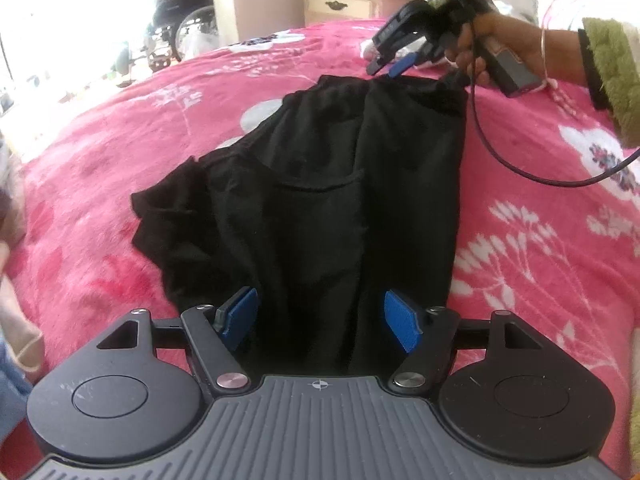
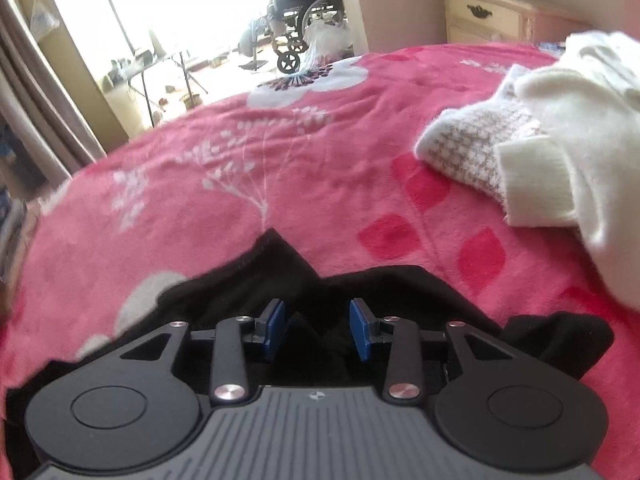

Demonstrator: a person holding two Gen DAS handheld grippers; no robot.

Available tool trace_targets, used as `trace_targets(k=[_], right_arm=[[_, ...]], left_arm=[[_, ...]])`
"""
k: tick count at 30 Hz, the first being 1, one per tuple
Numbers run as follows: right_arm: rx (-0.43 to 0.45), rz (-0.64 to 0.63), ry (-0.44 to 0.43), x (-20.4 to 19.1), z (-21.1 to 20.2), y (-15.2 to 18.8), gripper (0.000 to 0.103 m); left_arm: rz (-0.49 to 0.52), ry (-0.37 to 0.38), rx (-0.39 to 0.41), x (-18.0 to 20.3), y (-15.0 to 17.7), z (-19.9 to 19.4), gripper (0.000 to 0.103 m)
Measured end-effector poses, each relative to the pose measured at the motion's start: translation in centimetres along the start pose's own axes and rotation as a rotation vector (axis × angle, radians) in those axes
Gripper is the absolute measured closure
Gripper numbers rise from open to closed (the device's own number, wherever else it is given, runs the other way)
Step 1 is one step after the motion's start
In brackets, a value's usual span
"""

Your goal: Fold clothes

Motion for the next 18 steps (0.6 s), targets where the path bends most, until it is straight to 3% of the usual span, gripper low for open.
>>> trace_targets(k=[4,6,8,13,18], right_arm=[[-0.026,0.004,0.012,-0.4,1.1,-0.1,0.065],[-0.039,0.006,0.018,-0.5,1.6,-0.2,0.087],[-0.021,0.022,-0.002,-0.3,0.7,0.2,0.097],[0.124,0.104,-0.135,1.6,-6.2,2.4,0.098],[0.190,0.187,-0.245,5.2,-12.7,9.0,0.098]], left_arm=[[0.018,-0.036,-0.020,0.5,0.4,1.1,0.032],[0.022,-0.063,-0.022,0.8,0.4,1.5,0.032],[-0.012,-0.071,-0.016,0.4,0.2,1.7,0.032],[-0.122,0.013,0.017,-1.3,0.1,0.5,0.033],[-0.232,0.132,0.025,-3.0,0.9,-0.4,0.033]])
Point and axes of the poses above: each gripper's, at about its wrist camera, not at the fingertips, and z roughly the way its jaws point, x to its right, y to its underside, the point moved 5 cm from there along z, roughly the way its jaws point, and after that the axes turned 14 degrees about -x, right-handed, at the moved point
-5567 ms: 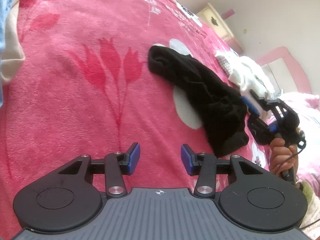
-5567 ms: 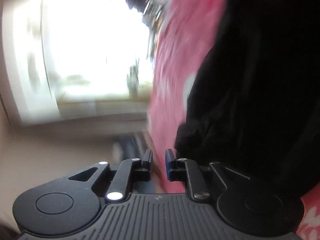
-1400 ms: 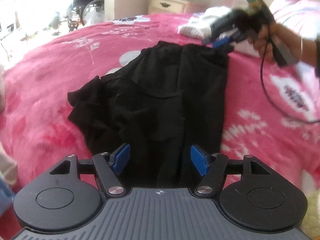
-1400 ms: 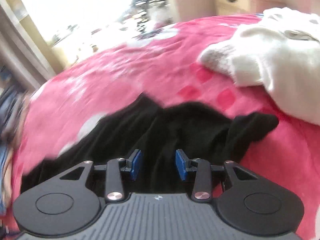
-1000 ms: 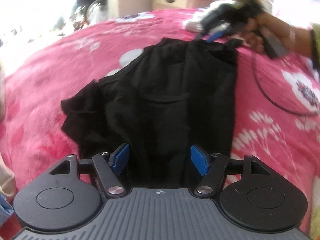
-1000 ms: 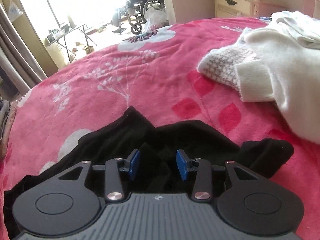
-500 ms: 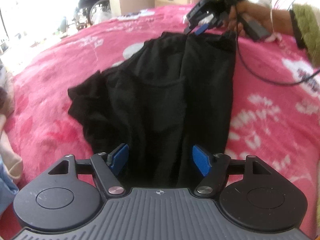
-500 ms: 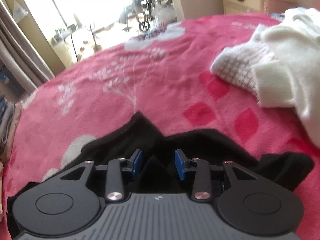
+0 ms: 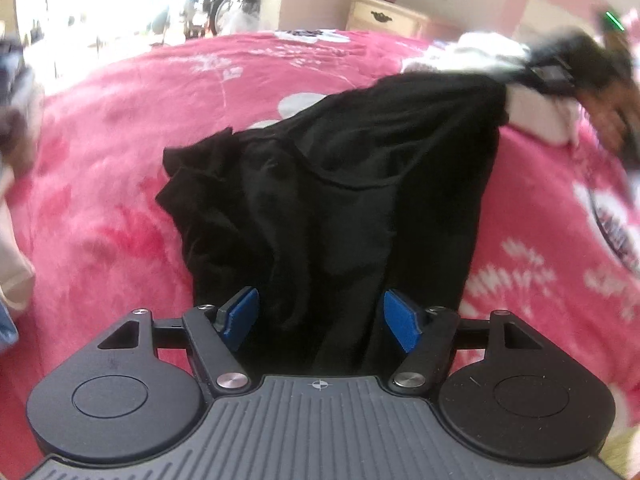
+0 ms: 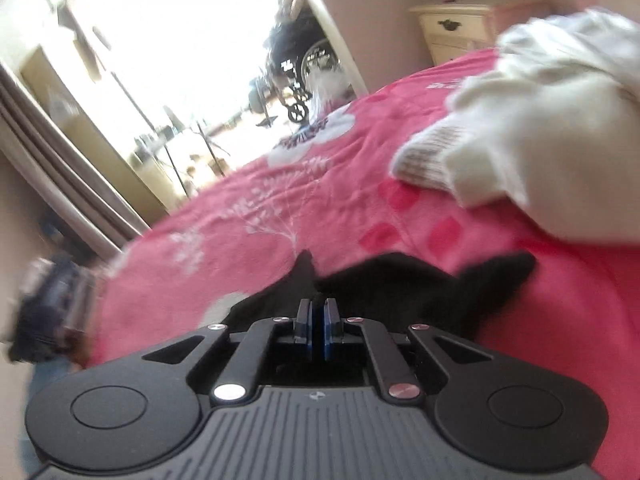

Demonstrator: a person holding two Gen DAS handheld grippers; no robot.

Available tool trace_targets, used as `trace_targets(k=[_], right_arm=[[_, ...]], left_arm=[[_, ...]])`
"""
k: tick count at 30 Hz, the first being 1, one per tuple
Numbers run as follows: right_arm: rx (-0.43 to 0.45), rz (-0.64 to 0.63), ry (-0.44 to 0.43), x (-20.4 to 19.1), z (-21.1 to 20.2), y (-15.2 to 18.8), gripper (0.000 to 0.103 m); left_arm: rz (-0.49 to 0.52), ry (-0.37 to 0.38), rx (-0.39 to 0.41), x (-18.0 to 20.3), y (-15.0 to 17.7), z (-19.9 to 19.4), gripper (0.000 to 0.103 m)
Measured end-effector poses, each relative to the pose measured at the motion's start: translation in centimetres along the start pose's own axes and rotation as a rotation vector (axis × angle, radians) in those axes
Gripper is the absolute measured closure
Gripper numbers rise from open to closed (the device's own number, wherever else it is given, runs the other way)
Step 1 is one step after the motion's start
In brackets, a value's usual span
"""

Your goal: Fold clothes

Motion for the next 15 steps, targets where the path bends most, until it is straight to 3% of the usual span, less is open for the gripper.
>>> trace_targets(k=[5,10,15], right_arm=[[0.002,0.075,0.055,4.5,-2.9,4.6,0.098],[-0.025,0.150,0.094,8.1,-2.4,6.7,0.097],[-0.019,0.099,0.181,8.1,-2.7,7.6,0.097]], left_arm=[[-0.061,0.069,0.004,-1.0,0.5,-0.9,0.032],[-0.066,0.039,-0.012,-1.1,0.5,-0.5,0.032],[0.007,0.008,-0.020,0.4,0.8,-0.3,0.032]])
Point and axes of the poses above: each gripper's, at about its wrist camera, not at the fingertips, and z roughly the way its jaws point, x to its right, y to its underside, the point moved 5 cm from there along z, roughly the way its jaws point, and after that the axes turned 14 degrees about -x, right-handed, at the moved point
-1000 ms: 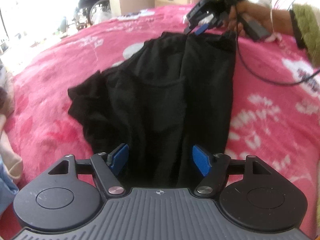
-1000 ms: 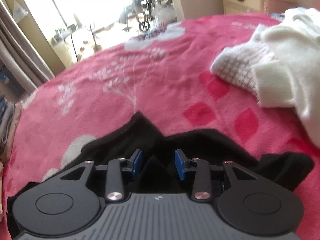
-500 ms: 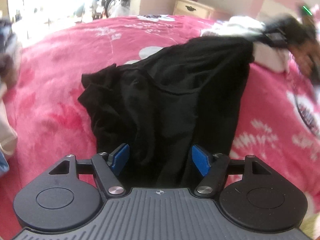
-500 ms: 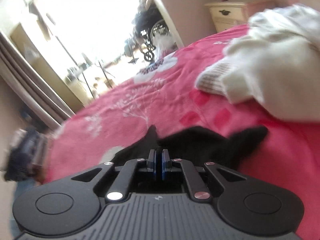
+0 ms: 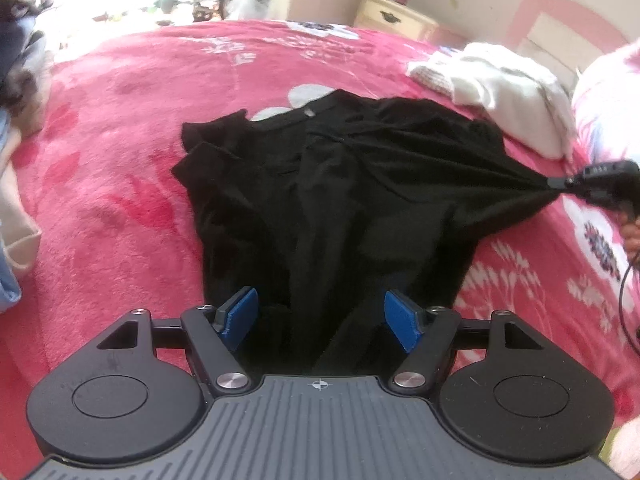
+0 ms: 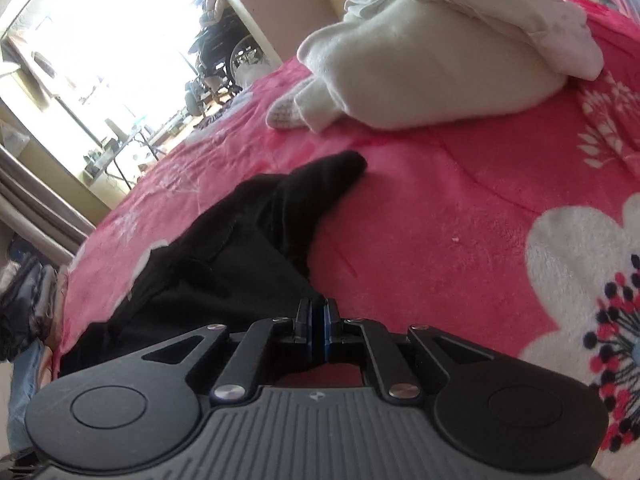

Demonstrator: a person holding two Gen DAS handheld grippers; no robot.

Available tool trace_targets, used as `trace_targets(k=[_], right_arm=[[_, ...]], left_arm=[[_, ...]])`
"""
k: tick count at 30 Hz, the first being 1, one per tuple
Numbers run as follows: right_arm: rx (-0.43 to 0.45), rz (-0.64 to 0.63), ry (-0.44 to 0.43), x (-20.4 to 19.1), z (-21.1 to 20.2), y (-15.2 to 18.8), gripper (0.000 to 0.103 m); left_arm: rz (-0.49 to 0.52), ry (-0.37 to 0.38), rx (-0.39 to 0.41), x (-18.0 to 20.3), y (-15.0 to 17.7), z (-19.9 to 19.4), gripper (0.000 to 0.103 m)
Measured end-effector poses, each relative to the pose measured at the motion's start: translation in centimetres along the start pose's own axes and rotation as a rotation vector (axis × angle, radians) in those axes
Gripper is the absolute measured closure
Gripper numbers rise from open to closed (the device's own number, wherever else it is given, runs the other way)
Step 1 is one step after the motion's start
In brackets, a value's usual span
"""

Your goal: Fold clothes

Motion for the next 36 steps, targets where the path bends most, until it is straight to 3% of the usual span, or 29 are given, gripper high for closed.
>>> trace_targets(k=[5,10,11,14,15,18,19,21,22,27,29,34,36], right_arm=[[0.021,-0.067,0.104,-0.2,-0.7,0.7,0.097],[0.042,-0.134,0.207,-0.5,-1.5,1.5,0.094],[0.046,-0.147,0.228,-0.5,-1.7,1.6,0.089],[0.109,-0.161,0.149,-2.3,-3.0,0.2,0.077],[0.100,-0.187,0.110,-3.5,-2.8,-0.2,0.068],[0.074,-0.264,-0.010,-6.9,-1.9,-1.6,0.060],[0.056,-0.322,-0.033,-8.7,-1.0,-1.8,0.060],[0.002,-0.450,-0.066,-12.2,1.5,-2.1,0.048],[-0.015,-0.500,-0.068,-13.5,2.8,-2.3,0.047],[-0.042,-0.601,0.096,-15.7,9.1,-4.8,0.045],[-0.065,-0.559,0.124,-14.7,10.7,-6.4,0.045],[-0.153,-0.525,0.080,-13.2,13.1,-7.4,0.045],[-0.165,-0.532,0.045,-13.3,13.0,-6.8,0.058]], left_arm=[[0.107,-0.068,-0.004,1.8,-0.8,2.0,0.032],[0.130,-0.093,-0.015,2.3,-1.6,3.5,0.033],[0.132,-0.090,-0.010,2.3,-1.7,3.5,0.033],[0.135,-0.072,0.008,2.5,-2.1,2.9,0.033],[0.137,-0.061,0.015,2.7,-2.2,2.6,0.033],[0.156,-0.021,0.046,3.2,-2.5,1.5,0.033],[0.161,-0.015,0.053,3.3,-2.7,1.3,0.032],[0.165,-0.011,0.049,3.5,-3.4,1.6,0.032],[0.164,-0.019,0.041,3.5,-3.8,2.0,0.032],[0.159,-0.060,0.003,2.9,-5.8,4.6,0.032],[0.160,-0.046,0.005,3.0,-6.0,4.8,0.032],[0.166,-0.004,0.015,3.3,-6.2,4.9,0.033],[0.169,0.012,0.019,3.5,-6.3,4.9,0.043]])
Point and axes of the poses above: each gripper's, at about its wrist camera, not at the fingertips, and z roughly the way its jaws point, x to its right, y to its underside, the point moved 5 cm from there along z, roughly the way its jaws point, and after that the axes turned 14 degrees about -x, right-handed, at the moved point
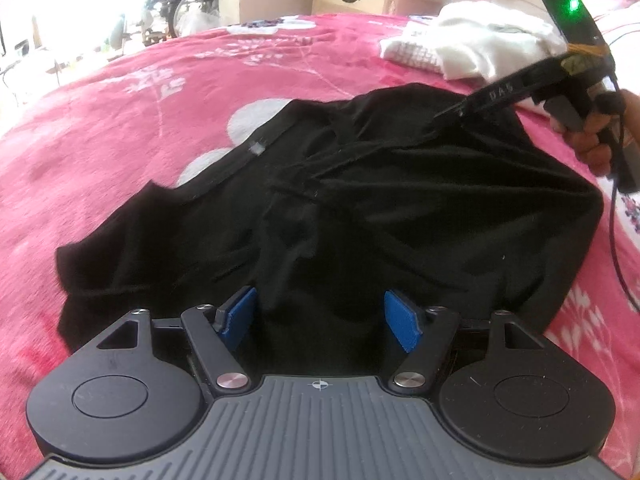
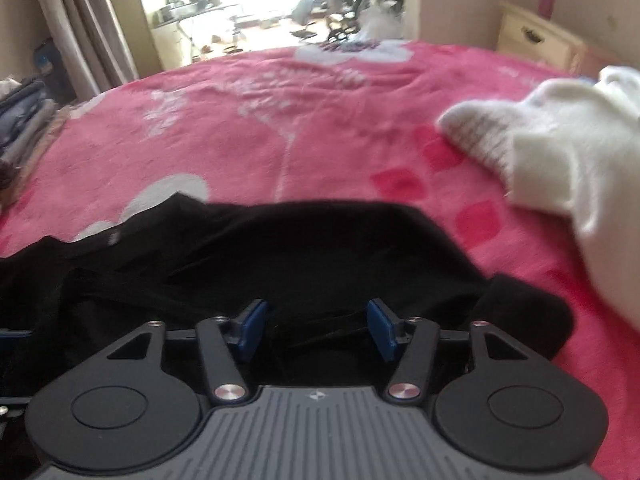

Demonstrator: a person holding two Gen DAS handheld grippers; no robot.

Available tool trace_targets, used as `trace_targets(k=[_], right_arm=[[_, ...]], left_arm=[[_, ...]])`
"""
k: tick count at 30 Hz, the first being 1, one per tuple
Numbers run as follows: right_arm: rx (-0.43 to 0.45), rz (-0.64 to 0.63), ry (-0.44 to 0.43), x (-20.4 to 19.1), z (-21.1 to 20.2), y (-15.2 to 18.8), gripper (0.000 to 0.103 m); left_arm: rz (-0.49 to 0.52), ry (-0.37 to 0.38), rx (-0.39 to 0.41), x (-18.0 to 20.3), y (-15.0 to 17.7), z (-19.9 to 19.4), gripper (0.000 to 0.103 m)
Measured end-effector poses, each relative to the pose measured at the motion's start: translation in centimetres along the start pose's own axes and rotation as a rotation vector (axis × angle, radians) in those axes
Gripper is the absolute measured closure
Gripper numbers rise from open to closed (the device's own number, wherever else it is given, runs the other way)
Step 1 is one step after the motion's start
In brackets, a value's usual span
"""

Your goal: Fold clothes

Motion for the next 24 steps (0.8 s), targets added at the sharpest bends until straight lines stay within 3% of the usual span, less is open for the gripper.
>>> trace_targets(k=[1,3,5,7,10,13,17,20,24], right_arm=[[0.012,-0.017,-0.014,-0.5,-0.4,0.3,0.061],[0.008,-0.064,-0.018,-1.6,-0.9,1.1,0.084],[-0.011,-0.102,0.000,-2.3,-0.9,1.8,0.097],[-0.005,-0.094,-0.032,-2.3,-1.8,2.7,0.100],[0.015,-0.080,-0.098,-2.3,-4.2,4.4,0.100],[0.055,-0.073,-0.195,-2.2,-8.8,7.1,0.100],[0.076,-0.057,-0.290,-1.0,-15.6,11.9,0.100],[0.001,-0.055,-0.241,0.5,-19.0,16.2,0.100],[-0.177,-0.146,-0.116,0.4,-17.4,19.2,0.100]], left_arm=[[0.001,0.008,0.003,0.1,-0.1,0.0,0.053],[0.004,0.024,0.008,0.2,-0.2,0.1,0.063],[0.006,0.040,0.013,0.3,-0.3,0.1,0.083],[0.009,0.056,0.019,0.4,-0.4,0.2,0.095],[0.033,0.110,0.033,1.3,-0.3,-0.6,0.097],[0.112,0.244,0.043,4.0,1.4,-3.5,0.097],[0.240,0.448,-0.007,8.0,4.8,-6.3,0.097],[0.326,0.580,-0.097,11.1,7.7,-6.8,0.097],[0.399,0.655,-0.242,14.7,11.3,-5.2,0.096]])
Point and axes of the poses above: each gripper's, at about its wrist camera, not at the fingertips, and z roughly the way its jaws point, x to its right, y to its underside, the point moved 5 cm from there along z, roughly the way its jaws point, and after that the axes turned 14 degrees about -x, right-handed, at the moved point
